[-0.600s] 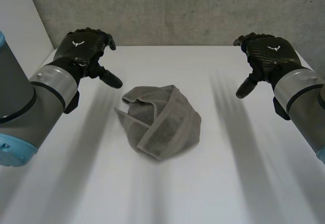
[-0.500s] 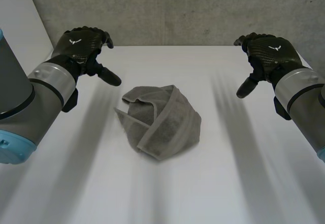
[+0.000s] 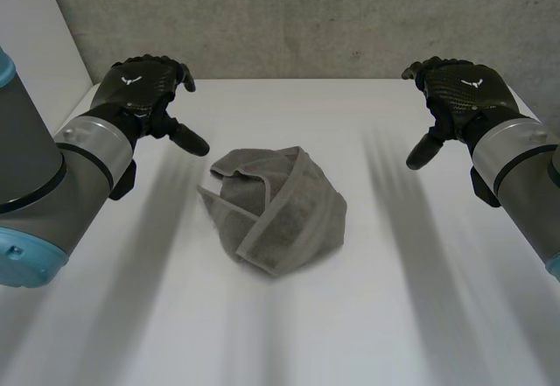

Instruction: Fold the towel.

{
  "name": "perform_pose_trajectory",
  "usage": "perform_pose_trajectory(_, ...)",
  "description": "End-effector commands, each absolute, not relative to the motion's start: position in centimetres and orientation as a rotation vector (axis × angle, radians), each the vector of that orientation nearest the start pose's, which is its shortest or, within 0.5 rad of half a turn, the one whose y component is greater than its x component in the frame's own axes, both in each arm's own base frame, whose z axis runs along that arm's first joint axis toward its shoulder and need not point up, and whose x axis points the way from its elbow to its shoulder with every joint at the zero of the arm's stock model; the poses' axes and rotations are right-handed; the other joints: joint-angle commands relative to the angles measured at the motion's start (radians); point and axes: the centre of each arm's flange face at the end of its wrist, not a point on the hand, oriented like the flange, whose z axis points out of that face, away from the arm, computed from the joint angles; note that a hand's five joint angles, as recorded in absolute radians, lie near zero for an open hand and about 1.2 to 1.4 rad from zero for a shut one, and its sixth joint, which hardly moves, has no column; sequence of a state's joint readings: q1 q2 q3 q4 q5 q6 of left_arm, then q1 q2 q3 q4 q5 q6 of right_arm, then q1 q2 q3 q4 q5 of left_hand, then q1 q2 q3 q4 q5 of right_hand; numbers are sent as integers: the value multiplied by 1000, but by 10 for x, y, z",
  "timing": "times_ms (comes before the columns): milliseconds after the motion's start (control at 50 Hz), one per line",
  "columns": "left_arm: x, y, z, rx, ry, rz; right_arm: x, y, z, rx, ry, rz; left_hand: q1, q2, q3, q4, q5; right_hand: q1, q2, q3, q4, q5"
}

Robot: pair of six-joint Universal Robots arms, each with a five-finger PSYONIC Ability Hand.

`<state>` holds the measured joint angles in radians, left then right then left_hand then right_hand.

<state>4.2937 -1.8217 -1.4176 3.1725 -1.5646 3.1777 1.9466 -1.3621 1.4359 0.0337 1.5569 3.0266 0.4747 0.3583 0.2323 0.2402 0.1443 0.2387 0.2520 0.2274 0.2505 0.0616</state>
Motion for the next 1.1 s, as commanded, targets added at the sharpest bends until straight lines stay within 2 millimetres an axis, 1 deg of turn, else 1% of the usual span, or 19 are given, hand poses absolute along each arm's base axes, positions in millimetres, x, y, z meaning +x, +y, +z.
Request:
perform_pose_trajectory(20,-266,-275,275,570,2444,-2299,250,-273,280,-550,2140,-1966,-179,-63,-58,-66,-23,-64,-77,-53,-76,-62)
perform_pose_trajectory(200,-265,-274,271,579,2457,-2283,251,-271,277,-571,2139,-1953,-179,-63,-58,-66,-23,-64,-77,-53,-76,-62)
perform_pose_trajectory(300,-265,-269,256,615,2485,-2244,259,-265,268,-664,2120,-1930,-176,-60,-58,-66,-20,-64,-77,-53,-76,-62)
perform_pose_trajectory(340,-268,-268,237,694,2499,-2195,271,-264,251,-800,2066,-1901,-179,-63,-58,-66,-23,-64,-77,-53,-76,-62)
perform_pose_trajectory(360,-268,-268,237,695,2499,-2195,271,-264,250,-801,2066,-1901,-179,-63,-58,-66,-23,-64,-77,-53,-76,-62)
perform_pose_trajectory(400,-270,-267,214,838,2496,-2113,279,-260,242,-872,2032,-1868,-170,-54,-58,-66,-14,-64,-77,-53,-76,-62)
perform_pose_trajectory(480,-271,-265,193,991,2465,-2023,309,-242,214,-1086,1916,-1711,-164,-48,-58,-66,-8,-64,-77,-53,-76,-62)
perform_pose_trajectory(560,-272,-263,169,1121,2441,-1910,324,-241,194,-1138,1896,-1630,-147,-30,-58,-66,9,-64,-77,-53,-76,-62)
perform_pose_trajectory(720,-278,-267,140,1173,2453,-1846,352,-241,163,-1185,1882,-1547,-106,11,-58,-66,50,-1,-14,-53,-76,2)
perform_pose_trajectory(780,-281,-272,131,1168,2442,-1858,360,-241,151,-1201,1883,-1519,-65,52,-58,-66,91,128,115,-53,-76,131)
perform_pose_trajectory(820,-282,-275,128,1164,2433,-1870,365,-242,143,-1209,1887,-1504,-1,116,-58,-66,155,379,366,-53,-76,382)
perform_pose_trajectory(860,-284,-278,126,1162,2427,-1878,365,-243,141,-1209,1889,-1503,73,189,-58,-66,229,567,553,-53,-76,569)
perform_pose_trajectory(880,-285,-280,125,1158,2423,-1887,365,-243,140,-1209,1889,-1503,230,347,-58,-66,386,569,555,-53,-76,571)
perform_pose_trajectory(900,-285,-280,125,1158,2423,-1887,365,-244,139,-1207,1896,-1503,232,348,-58,-66,388,772,759,-53,-76,775)
perform_pose_trajectory(920,-286,-282,124,1157,2419,-1893,364,-245,141,-1201,1898,-1513,438,555,-58,-66,594,951,938,-53,-76,954)
perform_pose_trajectory(940,-286,-284,124,1153,2419,-1898,364,-245,141,-1201,1898,-1513,629,746,-58,-66,785,953,940,-53,-76,956)
perform_pose_trajectory(960,-286,-284,124,1153,2419,-1898,361,-245,144,-1194,1905,-1523,631,748,-58,-66,787,1110,1097,-53,-76,1113)
perform_pose_trajectory(980,-287,-285,126,1148,2417,-1907,358,-246,151,-1178,1909,-1538,849,966,-58,-66,1005,1157,1144,-53,-76,1160)
perform_pose_trajectory(1100,-287,-285,131,1143,2409,-1928,337,-256,185,-1062,1913,-1613,922,1038,-58,-66,1077,1158,1144,-53,-76,1160)
